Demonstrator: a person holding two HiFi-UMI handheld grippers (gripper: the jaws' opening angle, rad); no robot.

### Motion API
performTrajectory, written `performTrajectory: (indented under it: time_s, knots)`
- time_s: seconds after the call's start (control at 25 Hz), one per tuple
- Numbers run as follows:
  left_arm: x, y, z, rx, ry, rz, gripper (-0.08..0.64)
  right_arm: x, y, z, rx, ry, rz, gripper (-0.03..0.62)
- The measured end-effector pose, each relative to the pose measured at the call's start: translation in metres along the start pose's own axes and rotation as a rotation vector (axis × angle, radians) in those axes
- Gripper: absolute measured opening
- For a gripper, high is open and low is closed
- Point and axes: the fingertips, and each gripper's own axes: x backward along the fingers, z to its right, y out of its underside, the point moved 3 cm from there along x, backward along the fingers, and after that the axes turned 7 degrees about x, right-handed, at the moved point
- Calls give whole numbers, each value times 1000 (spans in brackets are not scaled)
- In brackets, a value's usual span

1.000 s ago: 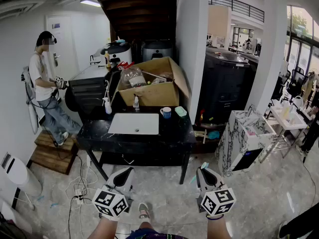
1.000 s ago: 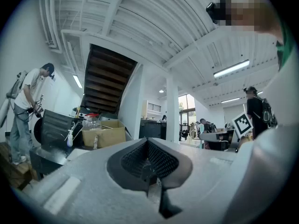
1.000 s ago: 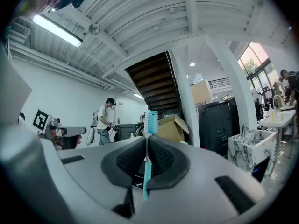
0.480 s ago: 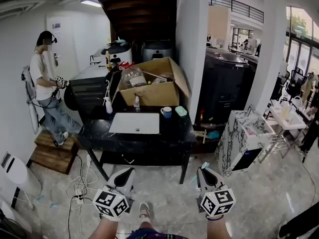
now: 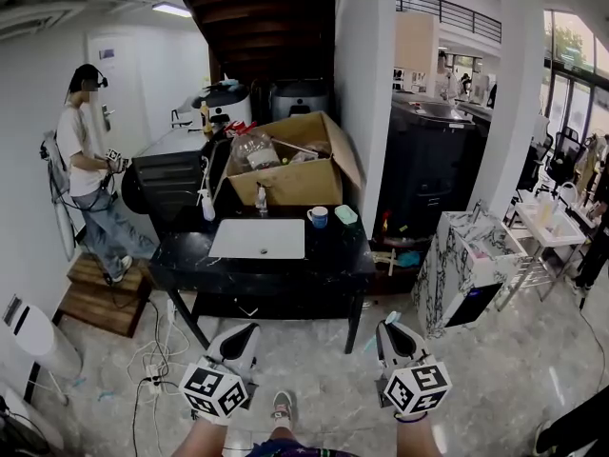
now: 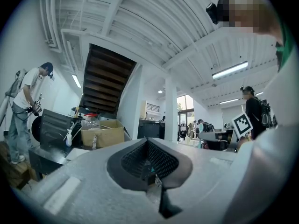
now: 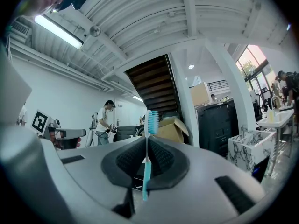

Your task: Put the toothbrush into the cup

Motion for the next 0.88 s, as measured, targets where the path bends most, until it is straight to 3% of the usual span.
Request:
performTrajectory:
  time_s: [0.88]
  knots:
    - [-49, -15, -51, 9, -32, 25, 15, -83, -13, 12, 0, -49, 13, 17]
